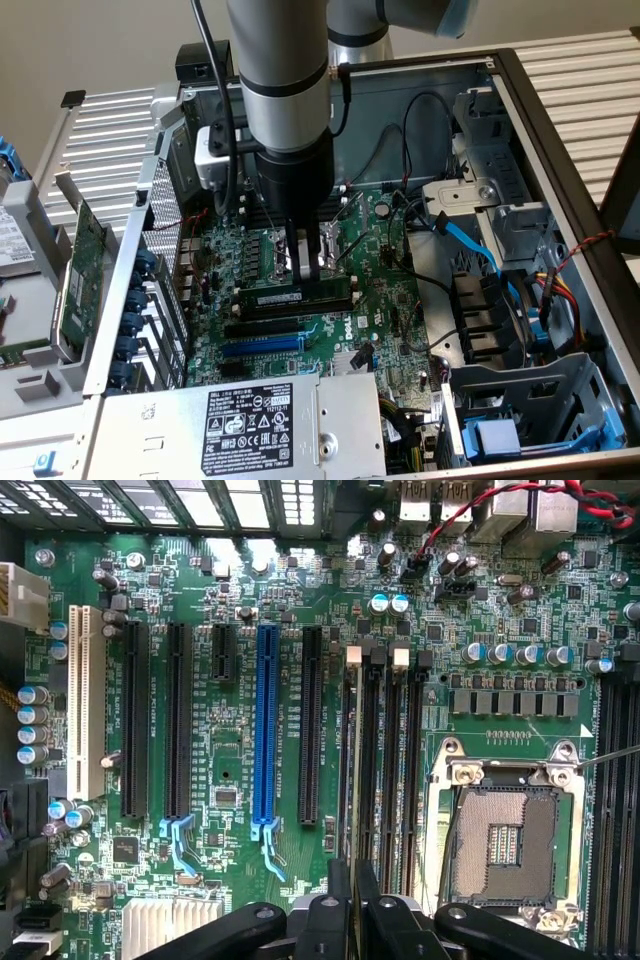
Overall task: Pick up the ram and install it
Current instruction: 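Insert the ram into the slot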
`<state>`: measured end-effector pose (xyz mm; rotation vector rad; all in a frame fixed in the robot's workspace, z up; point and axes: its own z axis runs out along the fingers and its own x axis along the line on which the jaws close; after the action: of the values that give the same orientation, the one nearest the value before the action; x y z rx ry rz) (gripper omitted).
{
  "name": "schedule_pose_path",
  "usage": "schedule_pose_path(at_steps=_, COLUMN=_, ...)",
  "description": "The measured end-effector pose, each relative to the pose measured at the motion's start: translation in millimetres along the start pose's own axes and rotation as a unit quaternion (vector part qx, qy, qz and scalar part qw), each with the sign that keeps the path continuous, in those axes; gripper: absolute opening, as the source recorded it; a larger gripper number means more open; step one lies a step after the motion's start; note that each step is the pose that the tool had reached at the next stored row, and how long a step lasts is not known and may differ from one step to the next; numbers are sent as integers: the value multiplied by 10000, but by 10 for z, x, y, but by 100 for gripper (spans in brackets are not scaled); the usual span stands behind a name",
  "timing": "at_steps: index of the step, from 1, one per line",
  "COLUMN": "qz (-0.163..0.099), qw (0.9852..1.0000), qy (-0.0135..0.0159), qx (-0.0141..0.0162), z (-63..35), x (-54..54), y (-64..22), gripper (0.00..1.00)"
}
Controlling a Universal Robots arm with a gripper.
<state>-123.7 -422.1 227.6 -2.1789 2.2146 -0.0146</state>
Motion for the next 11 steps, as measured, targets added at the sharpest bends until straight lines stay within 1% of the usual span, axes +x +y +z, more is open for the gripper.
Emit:
schedule_pose_path(at_steps=3, qz=0, qw=10000, qy=0, qx=7, z=0, x=0, y=4, gripper=14)
schedule_pose_path(at_steps=5, qz=-3, qw=10000, qy=0, qx=19, z=-1, x=-3, y=11, gripper=14)
schedule_pose_path(at_steps=11, qz=-5, qw=10000, qy=0, qx=23, z=13, x=-3, y=12, gripper=14)
